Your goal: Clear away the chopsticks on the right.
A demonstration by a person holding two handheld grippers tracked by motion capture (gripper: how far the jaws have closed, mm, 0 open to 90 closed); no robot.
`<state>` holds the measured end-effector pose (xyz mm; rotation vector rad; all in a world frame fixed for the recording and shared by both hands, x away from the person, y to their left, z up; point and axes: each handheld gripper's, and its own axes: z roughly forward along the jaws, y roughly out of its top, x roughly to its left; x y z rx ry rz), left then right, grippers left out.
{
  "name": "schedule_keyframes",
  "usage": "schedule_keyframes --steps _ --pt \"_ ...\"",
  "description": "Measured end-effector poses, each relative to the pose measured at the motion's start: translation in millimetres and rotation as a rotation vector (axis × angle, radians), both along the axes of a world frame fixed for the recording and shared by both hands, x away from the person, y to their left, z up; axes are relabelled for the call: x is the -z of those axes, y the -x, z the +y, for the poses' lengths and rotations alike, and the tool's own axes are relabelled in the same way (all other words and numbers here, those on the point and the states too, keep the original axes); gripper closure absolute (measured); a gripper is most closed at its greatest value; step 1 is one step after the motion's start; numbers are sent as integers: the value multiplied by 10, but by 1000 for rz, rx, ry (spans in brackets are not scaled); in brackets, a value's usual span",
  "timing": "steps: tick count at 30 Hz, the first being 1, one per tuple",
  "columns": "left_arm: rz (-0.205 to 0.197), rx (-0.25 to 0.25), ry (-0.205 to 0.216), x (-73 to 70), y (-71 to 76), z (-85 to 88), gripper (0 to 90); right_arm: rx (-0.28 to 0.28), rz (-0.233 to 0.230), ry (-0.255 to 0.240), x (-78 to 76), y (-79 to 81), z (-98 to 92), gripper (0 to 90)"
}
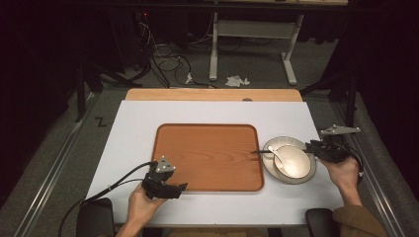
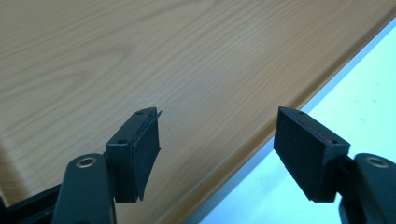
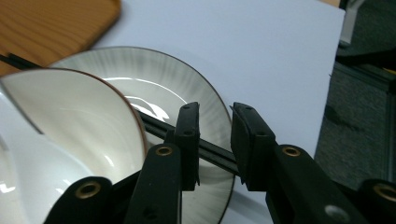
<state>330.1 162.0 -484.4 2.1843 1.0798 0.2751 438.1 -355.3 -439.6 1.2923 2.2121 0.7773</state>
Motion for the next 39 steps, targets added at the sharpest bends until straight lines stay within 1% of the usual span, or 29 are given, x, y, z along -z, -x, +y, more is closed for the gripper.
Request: schedule_keyframes --steps 2,5,7,9,11,14,18,24,28,30,32,35,39 --pt "2 1 0 3 -1 -2 312 2 21 3 45 -38 -13 733" --pt "5 -2 1 7 -5 -6 312 -1 52 21 112 -81 -10 732" --pt "3 2 0 2 -4 -1 312 1 52 35 126 -95 -7 731" --pt "2 2 0 2 -1 -1 312 2 55 31 119 -100 -7 727" --pt "4 3 -3 6 0 -3 312 6 56 37 128 -117 -6 724" --pt "7 -1 1 11 -5 -9 312 7 69 41 150 -145 14 723" --pt "4 2 -1 2 -5 0 312 -9 77 48 150 -163 23 724" --pt "8 2 -3 11 -6 -8 312 -21 94 43 148 -151 0 731" --pt "4 1 1 4 -2 -3 312 -29 97 53 156 -187 53 723" --pt "5 -1 -1 8 -3 -5 312 -31 101 48 158 -197 76 724" --pt "8 0 0 11 -5 -8 312 -40 102 55 160 -208 81 732" --pt "7 0 0 9 -3 -7 312 -41 110 49 156 -208 64 756" --pt "11 5 -5 12 1 -10 312 -25 105 49 166 -217 66 759"
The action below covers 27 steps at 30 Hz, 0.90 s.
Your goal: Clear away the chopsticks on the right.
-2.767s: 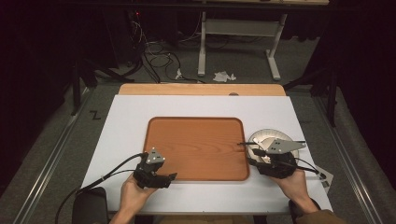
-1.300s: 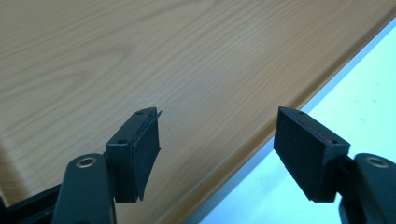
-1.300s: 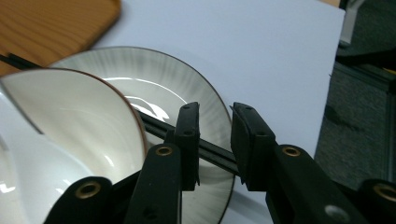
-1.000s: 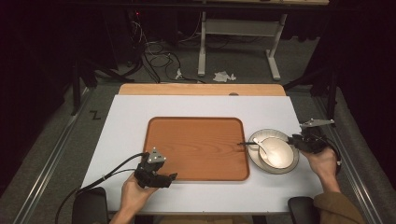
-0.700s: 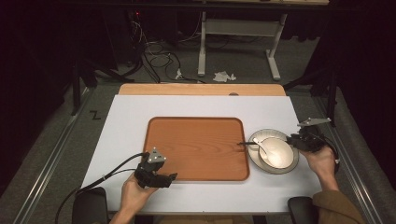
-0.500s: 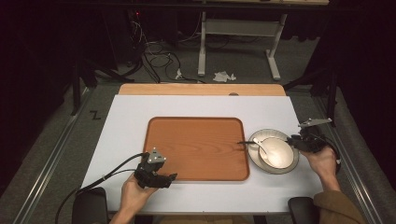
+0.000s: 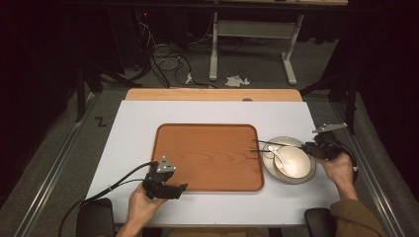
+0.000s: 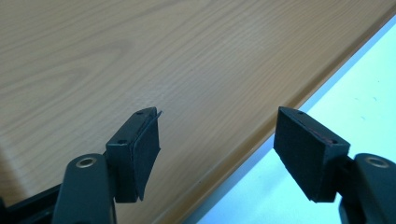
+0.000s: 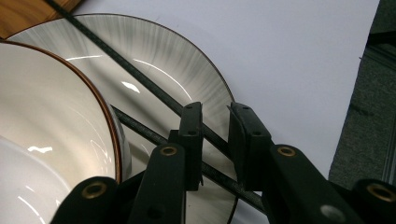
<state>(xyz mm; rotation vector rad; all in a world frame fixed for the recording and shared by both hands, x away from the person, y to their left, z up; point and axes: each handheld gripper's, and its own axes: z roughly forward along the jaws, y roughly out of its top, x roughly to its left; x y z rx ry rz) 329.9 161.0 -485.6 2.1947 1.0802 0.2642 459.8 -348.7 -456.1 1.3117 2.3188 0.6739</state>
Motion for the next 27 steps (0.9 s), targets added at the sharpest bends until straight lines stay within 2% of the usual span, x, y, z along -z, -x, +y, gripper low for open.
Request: schedule_keyframes --steps 18,27 --pt "4 -1 1 1 -2 1 311 -20 24 29 45 -53 22 791" --pt "3 0 1 -3 -1 3 311 -21 19 30 58 -49 7 842"
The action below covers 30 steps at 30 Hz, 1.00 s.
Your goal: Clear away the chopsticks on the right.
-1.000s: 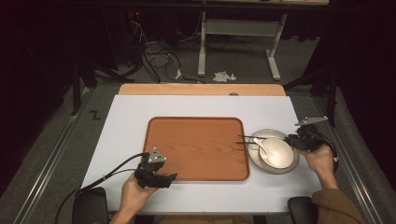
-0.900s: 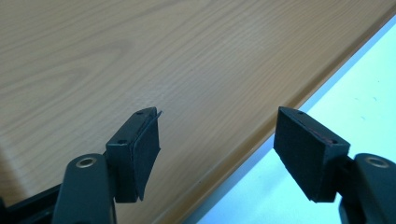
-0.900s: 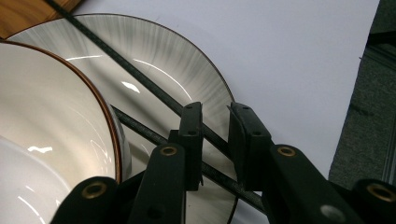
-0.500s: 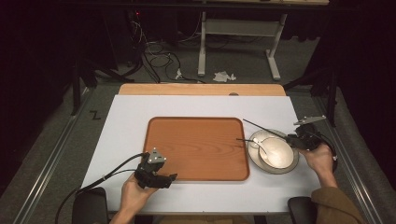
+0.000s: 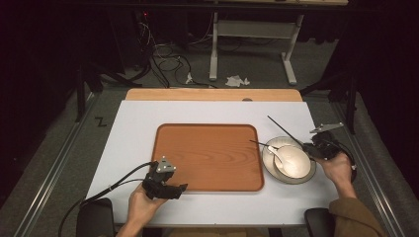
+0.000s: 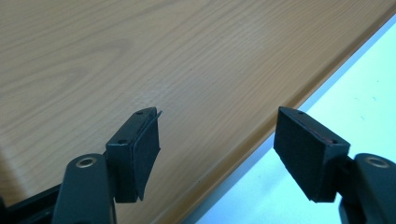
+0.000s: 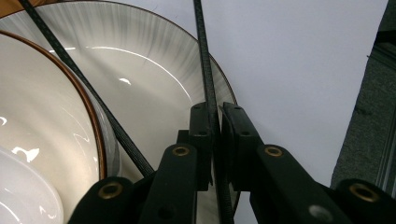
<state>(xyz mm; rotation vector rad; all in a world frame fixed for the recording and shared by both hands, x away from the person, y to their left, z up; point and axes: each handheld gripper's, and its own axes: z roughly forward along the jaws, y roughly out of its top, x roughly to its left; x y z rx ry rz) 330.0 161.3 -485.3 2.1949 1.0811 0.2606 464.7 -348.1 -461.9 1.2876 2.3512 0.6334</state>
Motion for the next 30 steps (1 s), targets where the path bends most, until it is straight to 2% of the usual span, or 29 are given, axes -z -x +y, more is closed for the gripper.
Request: schedule_keyframes --steps 10,14,17,22,30 --pt "-2 2 -3 0 6 2 311 0 -16 -10 -3 10 -17 863" --pt "-1 0 -1 -1 5 0 311 0 -38 -34 -49 37 -6 865" --pt "-1 0 0 -2 2 0 311 -11 -55 -36 -93 61 -9 866" --pt "2 -2 1 4 -3 -4 311 -14 -82 -71 -195 115 -13 866" --pt "-2 3 -3 -1 6 3 311 -47 -122 -99 -397 217 149 865"
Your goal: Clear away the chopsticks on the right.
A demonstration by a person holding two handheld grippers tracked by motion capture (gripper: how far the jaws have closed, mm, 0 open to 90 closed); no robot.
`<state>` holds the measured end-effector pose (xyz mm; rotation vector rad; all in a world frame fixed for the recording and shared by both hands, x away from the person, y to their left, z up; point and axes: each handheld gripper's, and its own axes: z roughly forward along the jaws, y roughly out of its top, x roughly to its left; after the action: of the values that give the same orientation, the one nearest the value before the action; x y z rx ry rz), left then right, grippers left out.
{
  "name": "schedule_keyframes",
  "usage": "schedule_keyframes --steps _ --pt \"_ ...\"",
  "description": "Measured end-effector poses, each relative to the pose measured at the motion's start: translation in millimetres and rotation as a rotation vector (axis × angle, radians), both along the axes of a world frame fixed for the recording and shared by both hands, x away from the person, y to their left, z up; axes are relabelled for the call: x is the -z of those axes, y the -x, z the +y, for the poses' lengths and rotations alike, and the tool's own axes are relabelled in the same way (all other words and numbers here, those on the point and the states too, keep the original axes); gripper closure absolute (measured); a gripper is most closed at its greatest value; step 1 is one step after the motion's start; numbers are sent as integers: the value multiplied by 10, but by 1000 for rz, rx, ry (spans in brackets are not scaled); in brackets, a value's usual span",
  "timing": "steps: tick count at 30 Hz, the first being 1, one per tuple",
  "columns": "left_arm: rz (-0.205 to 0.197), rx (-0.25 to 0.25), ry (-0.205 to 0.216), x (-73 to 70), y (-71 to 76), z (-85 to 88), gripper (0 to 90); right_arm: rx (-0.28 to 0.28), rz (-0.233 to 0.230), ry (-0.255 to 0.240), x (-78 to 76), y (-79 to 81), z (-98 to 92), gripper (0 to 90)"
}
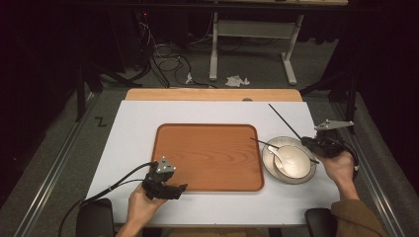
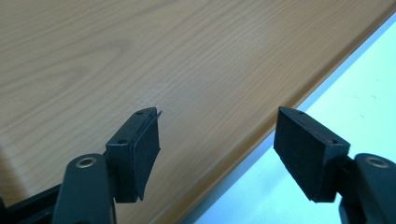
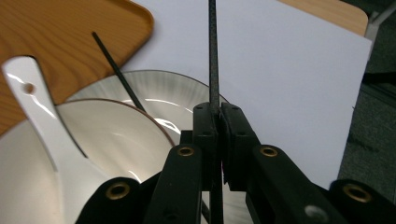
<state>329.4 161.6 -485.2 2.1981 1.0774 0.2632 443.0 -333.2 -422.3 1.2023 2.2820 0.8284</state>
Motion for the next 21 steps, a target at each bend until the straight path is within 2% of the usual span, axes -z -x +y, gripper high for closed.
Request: schedule_keyframes --steps 12,14,15,21 --pt "4 -4 5 6 -6 -9 311 -100 -61 8 -306 253 348 865" --pt "4 -3 5 5 -5 -8 311 -109 -58 3 -322 286 389 865" --pt "1 -1 3 -1 -1 -2 312 -138 -61 13 -347 343 481 865" --pt "3 -3 4 5 -3 -8 312 -209 -58 28 -359 447 714 865"
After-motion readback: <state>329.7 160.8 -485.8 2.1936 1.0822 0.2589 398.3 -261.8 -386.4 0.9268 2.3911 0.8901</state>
